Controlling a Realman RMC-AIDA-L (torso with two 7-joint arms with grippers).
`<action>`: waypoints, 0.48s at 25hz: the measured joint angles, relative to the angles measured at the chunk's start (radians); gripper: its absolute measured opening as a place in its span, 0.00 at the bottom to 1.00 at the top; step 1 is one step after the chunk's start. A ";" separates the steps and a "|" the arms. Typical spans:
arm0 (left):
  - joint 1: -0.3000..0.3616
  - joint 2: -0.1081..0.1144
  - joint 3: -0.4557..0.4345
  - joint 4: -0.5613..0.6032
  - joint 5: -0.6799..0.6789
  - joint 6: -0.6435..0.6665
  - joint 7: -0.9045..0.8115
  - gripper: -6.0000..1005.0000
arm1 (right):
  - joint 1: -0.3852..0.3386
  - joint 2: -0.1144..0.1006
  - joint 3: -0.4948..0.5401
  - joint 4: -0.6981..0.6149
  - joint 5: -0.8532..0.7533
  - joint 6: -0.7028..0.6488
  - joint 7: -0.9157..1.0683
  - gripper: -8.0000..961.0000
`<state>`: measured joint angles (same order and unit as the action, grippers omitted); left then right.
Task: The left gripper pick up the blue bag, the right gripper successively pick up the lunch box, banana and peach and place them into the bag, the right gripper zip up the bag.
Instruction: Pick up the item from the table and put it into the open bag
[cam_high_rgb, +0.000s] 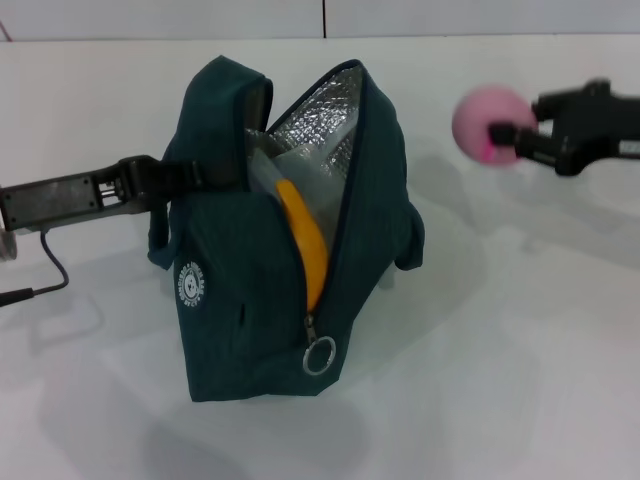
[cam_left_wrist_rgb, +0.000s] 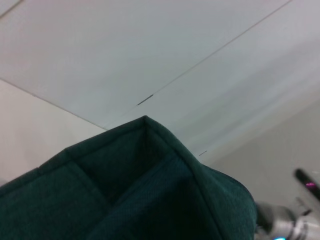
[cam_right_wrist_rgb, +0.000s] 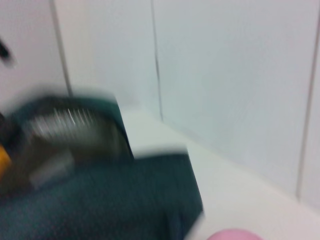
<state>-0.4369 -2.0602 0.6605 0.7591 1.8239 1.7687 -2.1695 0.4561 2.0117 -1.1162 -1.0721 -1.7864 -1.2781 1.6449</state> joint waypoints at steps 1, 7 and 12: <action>0.002 0.000 0.000 0.000 0.000 0.000 0.000 0.06 | -0.007 0.000 0.000 -0.016 0.025 -0.014 -0.003 0.27; 0.003 -0.004 0.001 -0.001 0.000 0.004 0.000 0.06 | 0.014 0.002 -0.012 -0.046 0.248 -0.148 -0.042 0.25; -0.004 -0.006 0.001 -0.001 0.000 0.009 -0.004 0.06 | 0.093 0.008 -0.081 0.023 0.294 -0.155 -0.053 0.20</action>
<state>-0.4414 -2.0662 0.6612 0.7578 1.8235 1.7774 -2.1737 0.5491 2.0197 -1.1969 -1.0494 -1.4924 -1.4329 1.5916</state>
